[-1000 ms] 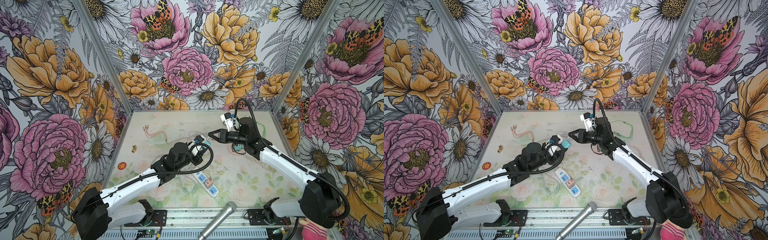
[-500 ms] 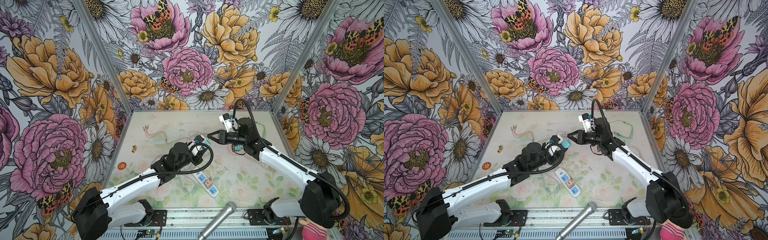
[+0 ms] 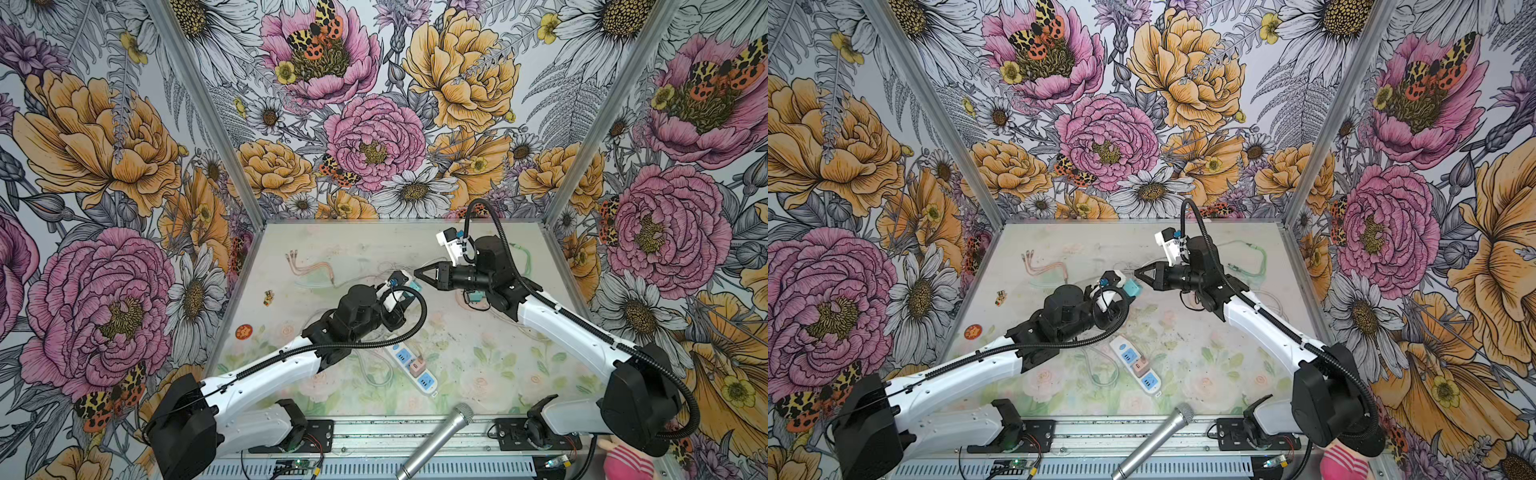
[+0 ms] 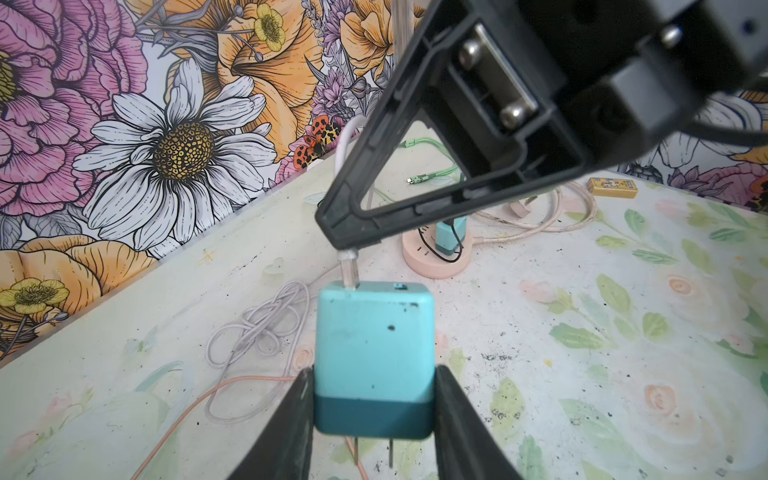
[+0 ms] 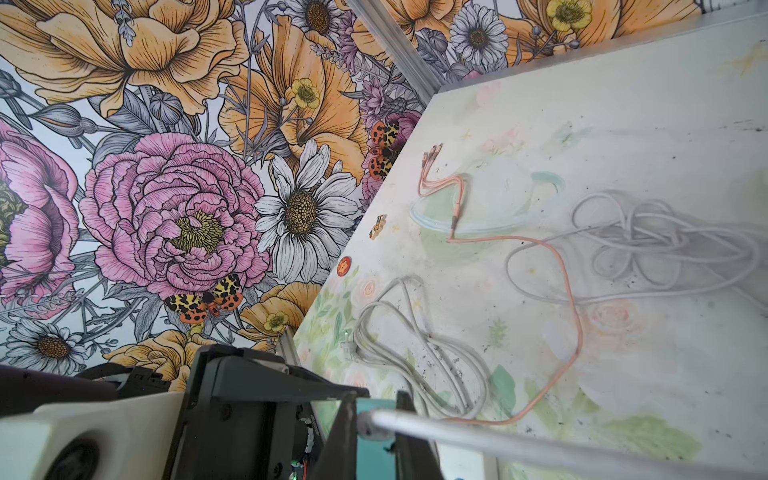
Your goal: Insert the plug
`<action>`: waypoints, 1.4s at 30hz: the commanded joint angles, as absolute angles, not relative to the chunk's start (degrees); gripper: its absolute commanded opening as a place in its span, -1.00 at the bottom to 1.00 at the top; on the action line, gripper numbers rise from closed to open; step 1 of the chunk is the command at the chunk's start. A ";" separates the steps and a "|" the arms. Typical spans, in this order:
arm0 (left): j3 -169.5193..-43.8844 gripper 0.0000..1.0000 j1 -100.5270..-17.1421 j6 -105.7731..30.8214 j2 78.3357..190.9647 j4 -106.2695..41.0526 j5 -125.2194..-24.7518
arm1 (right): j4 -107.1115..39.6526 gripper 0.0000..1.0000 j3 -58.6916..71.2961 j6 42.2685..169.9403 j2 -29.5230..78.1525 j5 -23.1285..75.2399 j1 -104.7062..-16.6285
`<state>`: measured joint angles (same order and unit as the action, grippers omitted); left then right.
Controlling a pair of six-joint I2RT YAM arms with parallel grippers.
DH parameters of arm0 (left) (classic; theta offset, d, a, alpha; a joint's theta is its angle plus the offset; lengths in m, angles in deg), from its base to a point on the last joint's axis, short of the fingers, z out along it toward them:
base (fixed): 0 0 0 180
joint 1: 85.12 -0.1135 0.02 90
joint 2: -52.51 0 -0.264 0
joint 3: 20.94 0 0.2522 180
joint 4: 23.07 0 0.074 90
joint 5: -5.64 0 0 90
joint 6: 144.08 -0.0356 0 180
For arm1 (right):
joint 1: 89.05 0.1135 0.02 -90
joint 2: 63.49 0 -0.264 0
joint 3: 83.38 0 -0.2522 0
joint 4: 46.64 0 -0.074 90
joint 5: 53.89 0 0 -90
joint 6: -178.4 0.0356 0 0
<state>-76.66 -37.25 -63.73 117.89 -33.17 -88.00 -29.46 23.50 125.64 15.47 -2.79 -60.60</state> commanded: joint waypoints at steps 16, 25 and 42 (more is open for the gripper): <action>-76.18 -0.84 -37.22 -63.21 116.44 -23.58 -91.70 | -28.75 -1.00 26.32 124.44 15.72 -3.01 -58.33; -76.18 -0.87 -37.40 -62.18 116.55 -19.34 -92.99 | -29.50 -1.00 27.60 124.53 15.36 -3.27 -57.31; -83.75 -0.88 -37.62 -66.65 119.81 -24.78 -88.91 | -28.13 -0.92 28.58 123.18 15.93 -5.66 -56.19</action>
<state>-78.84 -37.29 -65.07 120.58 -34.94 -89.94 -33.17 26.56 124.33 15.43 0.58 -58.99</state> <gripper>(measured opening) 0.427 0.147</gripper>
